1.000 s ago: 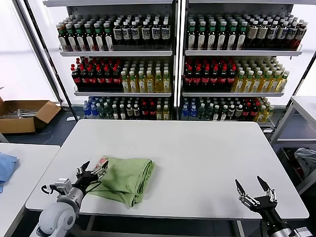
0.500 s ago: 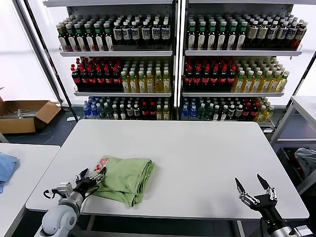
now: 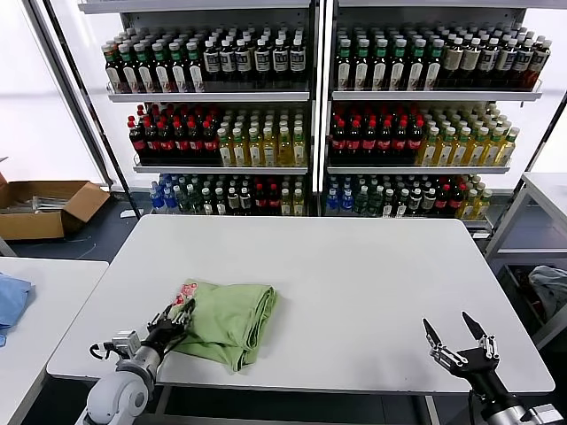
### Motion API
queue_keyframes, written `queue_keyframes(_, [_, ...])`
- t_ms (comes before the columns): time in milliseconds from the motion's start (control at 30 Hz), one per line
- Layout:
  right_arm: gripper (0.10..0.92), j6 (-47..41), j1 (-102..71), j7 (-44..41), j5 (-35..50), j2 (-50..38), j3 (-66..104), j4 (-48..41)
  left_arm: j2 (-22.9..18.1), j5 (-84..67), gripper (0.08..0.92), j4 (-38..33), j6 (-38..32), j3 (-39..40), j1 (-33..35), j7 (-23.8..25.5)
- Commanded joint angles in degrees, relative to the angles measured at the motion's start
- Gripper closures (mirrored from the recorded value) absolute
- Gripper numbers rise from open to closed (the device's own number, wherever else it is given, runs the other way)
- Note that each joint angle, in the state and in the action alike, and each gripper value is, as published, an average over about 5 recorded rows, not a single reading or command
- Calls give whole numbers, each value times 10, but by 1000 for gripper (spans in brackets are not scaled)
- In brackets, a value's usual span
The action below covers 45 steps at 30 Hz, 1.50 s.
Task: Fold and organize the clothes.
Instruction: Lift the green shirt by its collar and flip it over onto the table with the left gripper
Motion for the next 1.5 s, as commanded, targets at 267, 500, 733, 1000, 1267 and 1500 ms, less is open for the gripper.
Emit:
queue_keyframes(267, [203, -1, 7, 0, 2, -1, -1, 1, -26, -9, 804, -32, -28, -42, 9, -38])
queue_keyframes(500, [203, 0, 12, 0, 10, -2, 3, -2, 22, -73, 862, -84, -29, -190, 45, -57])
queue_keyframes(733, [203, 0, 23, 0, 9, 1, -15, -4, 142, -146, 862, -27, -12, -307, 57, -47])
queue_keyframes(1000, [203, 5, 19, -1, 11, 1, -11, -3, 186, -135, 862, -51, 9, -297, 15, -76])
queue_keyframes(1267, [203, 13, 4, -3, 8, 15, -4, -3, 14, -43, 862, -211, 27, -149, 21, -145])
queue_keyframes(1500, [203, 11, -14, -3, -4, 31, 7, 8, -146, 10, 862, -254, 48, 8, 5, -196])
